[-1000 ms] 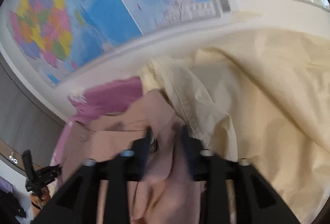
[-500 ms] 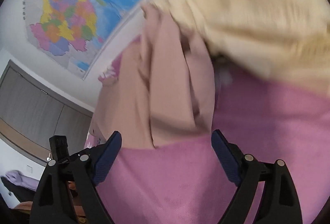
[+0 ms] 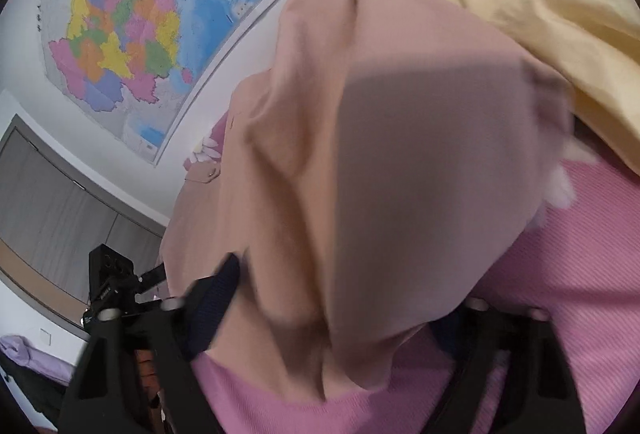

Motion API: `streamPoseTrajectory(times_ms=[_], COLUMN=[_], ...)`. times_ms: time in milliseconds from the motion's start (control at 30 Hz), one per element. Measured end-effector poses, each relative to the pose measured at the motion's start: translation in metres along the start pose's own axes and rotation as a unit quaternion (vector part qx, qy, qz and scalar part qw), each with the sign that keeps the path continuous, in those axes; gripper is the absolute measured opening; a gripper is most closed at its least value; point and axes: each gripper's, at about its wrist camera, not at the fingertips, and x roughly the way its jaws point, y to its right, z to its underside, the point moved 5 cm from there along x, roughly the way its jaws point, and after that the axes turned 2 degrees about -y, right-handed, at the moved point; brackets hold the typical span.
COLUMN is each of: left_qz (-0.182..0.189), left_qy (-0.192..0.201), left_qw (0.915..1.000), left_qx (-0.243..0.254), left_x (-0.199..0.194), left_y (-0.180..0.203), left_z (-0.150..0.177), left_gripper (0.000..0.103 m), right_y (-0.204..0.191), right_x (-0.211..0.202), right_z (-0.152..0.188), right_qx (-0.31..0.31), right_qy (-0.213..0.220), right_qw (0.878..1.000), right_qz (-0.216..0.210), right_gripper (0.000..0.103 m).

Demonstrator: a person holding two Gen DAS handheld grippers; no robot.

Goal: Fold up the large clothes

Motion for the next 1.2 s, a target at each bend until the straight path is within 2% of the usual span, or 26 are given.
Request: streamPoseTrajectory(times_ms=[33, 67, 133, 267, 400, 467, 500, 533, 567, 600, 633, 700, 733, 800, 833, 900, 933, 967, 1033, 1067, 1100, 1133, 1200], left_qz=[-0.007, -0.004, 0.005, 0.014, 0.023, 0.038, 0.029, 0.016, -0.014, -0.042, -0.046, -0.031, -0.024, 0.006, 0.023, 0.024, 0.008, -0.007, -0.058, -0.110, -0.140, -0.162, -0.176], left_qy=[-0.005, -0.010, -0.009, 0.003, -0.021, -0.041, -0.055, -0.059, -0.057, -0.051, -0.050, -0.038, -0.025, 0.012, 0.035, 0.076, 0.095, 0.106, 0.112, 0.108, 0.099, 0.087, 0.061], left_qw=[1.0000, 0.9999, 0.9998, 0.9995, 0.9969, 0.9936, 0.9915, 0.9906, 0.9890, 0.9864, 0.9854, 0.9822, 0.9797, 0.9726, 0.9695, 0.9635, 0.9606, 0.9596, 0.9581, 0.9551, 0.9521, 0.9496, 0.9484], left_qx=[-0.003, -0.007, -0.016, 0.028, 0.073, 0.098, 0.114, 0.123, 0.136, 0.150, 0.156, 0.182, 0.198, 0.232, 0.241, 0.256, 0.261, 0.261, 0.257, 0.253, 0.253, 0.254, 0.256], left_x=[0.003, 0.002, -0.004, -0.036, -0.066, -0.077, -0.079, -0.076, -0.076, -0.078, -0.080, -0.096, -0.106, -0.136, -0.152, -0.174, -0.181, -0.181, -0.173, -0.157, -0.149, -0.134, -0.116], left_y=[0.000, -0.003, -0.002, 0.019, 0.031, 0.032, 0.030, 0.029, 0.024, 0.019, 0.017, 0.020, 0.023, 0.034, 0.040, 0.050, 0.054, 0.057, 0.062, 0.062, 0.058, 0.058, 0.055], left_z=[0.000, 0.002, 0.005, 0.020, 0.054, 0.079, 0.093, 0.100, 0.108, 0.113, 0.115, 0.120, 0.122, 0.129, 0.130, 0.124, 0.118, 0.111, 0.094, 0.081, 0.075, 0.067, 0.060], left_gripper=[0.049, 0.029, 0.015, 0.008, 0.009, 0.013, 0.017, 0.025, 0.027, 0.028, 0.030, 0.029, 0.030, 0.039, 0.045, 0.059, 0.069, 0.072, 0.075, 0.075, 0.074, 0.072, 0.072], right_y=[0.001, 0.003, 0.001, -0.027, -0.055, -0.057, -0.054, -0.048, -0.040, -0.028, -0.016, 0.002, 0.002, 0.002, 0.001, -0.003, -0.005, -0.015, -0.030, -0.033, -0.039, -0.047, -0.058], right_x=[0.003, 0.005, -0.002, -0.031, -0.074, -0.090, -0.092, -0.093, -0.093, -0.092, -0.092, -0.102, -0.108, -0.133, -0.148, -0.170, -0.179, -0.184, -0.174, -0.168, -0.159, -0.142, -0.108], right_z=[-0.002, -0.004, -0.006, -0.001, 0.027, 0.048, 0.056, 0.063, 0.071, 0.077, 0.082, 0.086, 0.084, 0.083, 0.080, 0.069, 0.066, 0.061, 0.048, 0.047, 0.045, 0.042, 0.038], right_qx=[0.006, 0.019, 0.029, -0.007, -0.047, -0.054, -0.055, -0.060, -0.065, -0.063, -0.052, -0.027, -0.024, -0.038, -0.053, -0.073, -0.084, -0.106, -0.146, -0.161, -0.170, -0.184, -0.210], right_qy=[-0.007, -0.017, -0.019, -0.018, -0.033, -0.050, -0.060, -0.070, -0.078, -0.087, -0.094, -0.096, -0.091, -0.069, -0.051, -0.016, -0.001, 0.018, 0.025, 0.028, 0.026, 0.015, -0.004], right_qw=[1.000, 0.999, 0.998, 0.998, 0.995, 0.994, 0.994, 0.995, 0.995, 0.994, 0.993, 0.993, 0.993, 0.993, 0.991, 0.987, 0.985, 0.984, 0.979, 0.976, 0.975, 0.973, 0.968], right_qz=[0.001, -0.022, -0.043, -0.065, -0.083, -0.082, -0.068, -0.044, -0.015, 0.027, 0.048, 0.063, 0.066, 0.088, 0.112, 0.144, 0.148, 0.143, 0.138, 0.142, 0.143, 0.140, 0.139], right_gripper=[0.024, 0.020, 0.014, 0.011, 0.011, 0.012, 0.017, 0.028, 0.035, 0.047, 0.055, 0.055, 0.060, 0.072, 0.076, 0.076, 0.076, 0.076, 0.079, 0.079, 0.079, 0.079, 0.079])
